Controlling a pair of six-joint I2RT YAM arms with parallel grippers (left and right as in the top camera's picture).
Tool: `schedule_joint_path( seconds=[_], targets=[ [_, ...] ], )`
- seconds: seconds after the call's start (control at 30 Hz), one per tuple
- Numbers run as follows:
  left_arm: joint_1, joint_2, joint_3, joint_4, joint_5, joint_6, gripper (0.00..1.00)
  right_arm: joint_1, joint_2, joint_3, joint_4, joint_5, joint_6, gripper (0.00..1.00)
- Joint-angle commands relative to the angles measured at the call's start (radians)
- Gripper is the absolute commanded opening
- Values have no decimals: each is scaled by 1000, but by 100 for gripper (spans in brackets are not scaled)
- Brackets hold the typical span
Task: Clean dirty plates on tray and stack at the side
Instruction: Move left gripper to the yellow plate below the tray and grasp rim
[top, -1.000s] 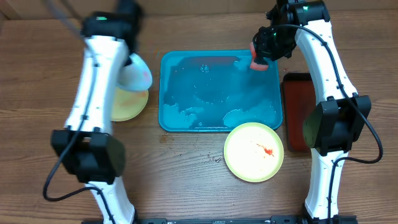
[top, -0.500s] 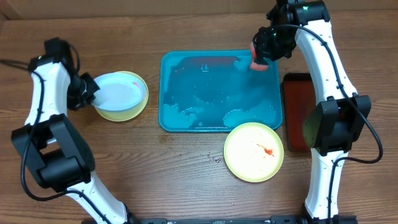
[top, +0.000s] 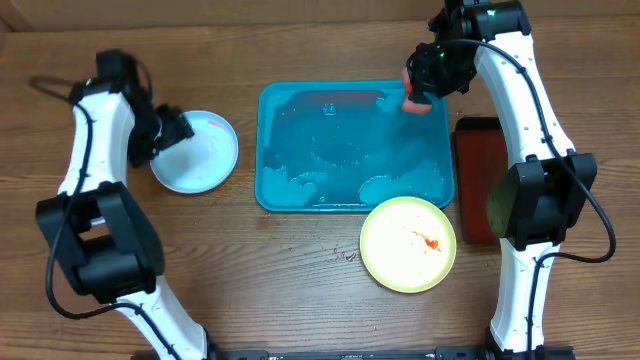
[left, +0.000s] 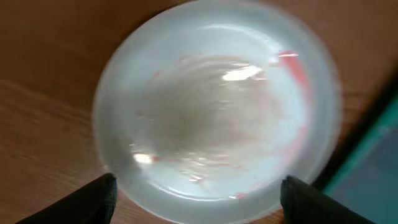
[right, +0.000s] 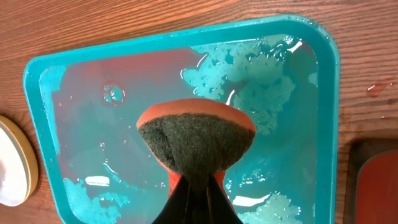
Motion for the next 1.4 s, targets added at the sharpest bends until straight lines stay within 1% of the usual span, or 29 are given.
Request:
schedule_joint_path(
  seconds=[0.0, 0.03, 0.1, 0.17, 0.3, 0.37, 0.53, 0.6, 0.7, 0.8, 0.97, 1.13, 1.23, 1.37],
  targets=[
    [-112, -13, 138, -36, 189, 233, 85, 2, -29, 22, 0, 1, 1, 4],
    [-141, -13, 147, -35, 266, 296, 84, 2, -29, 22, -1, 1, 1, 4],
    [-197, -11, 148, -23, 381, 380, 83, 2, -29, 22, -2, 1, 1, 4],
    [-260, -1, 148, -16, 428, 461, 83, 2, -29, 22, -2, 1, 1, 4],
    [-392, 37, 148, -3, 431, 577, 85, 2, -29, 22, -5, 1, 1, 4],
    [-470, 74, 148, 7, 431, 632, 84, 2, -29, 22, -6, 1, 0, 4],
    [-602, 161, 148, 30, 437, 675, 81, 2, -29, 22, -8, 2, 0, 4],
    [-641, 187, 148, 27, 477, 718, 80, 2, -29, 22, -9, 2, 0, 4],
    [-684, 195, 148, 21, 522, 786, 80, 2, -29, 22, -8, 2, 0, 4],
    [-714, 195, 148, 20, 520, 828, 83, 2, -29, 22, -8, 2, 0, 4],
    [-747, 217, 148, 10, 517, 840, 82, 2, -29, 22, -7, 2, 1, 4],
    [-773, 224, 148, -55, 526, 951, 83, 2, -29, 22, -3, 2, 1, 4],
    [-790, 225, 148, -93, 524, 1002, 82, 2, -29, 22, -3, 2, 1, 4],
    [-810, 234, 148, -92, 489, 1001, 77, 2, -29, 22, -5, 2, 1, 4]
  ],
)
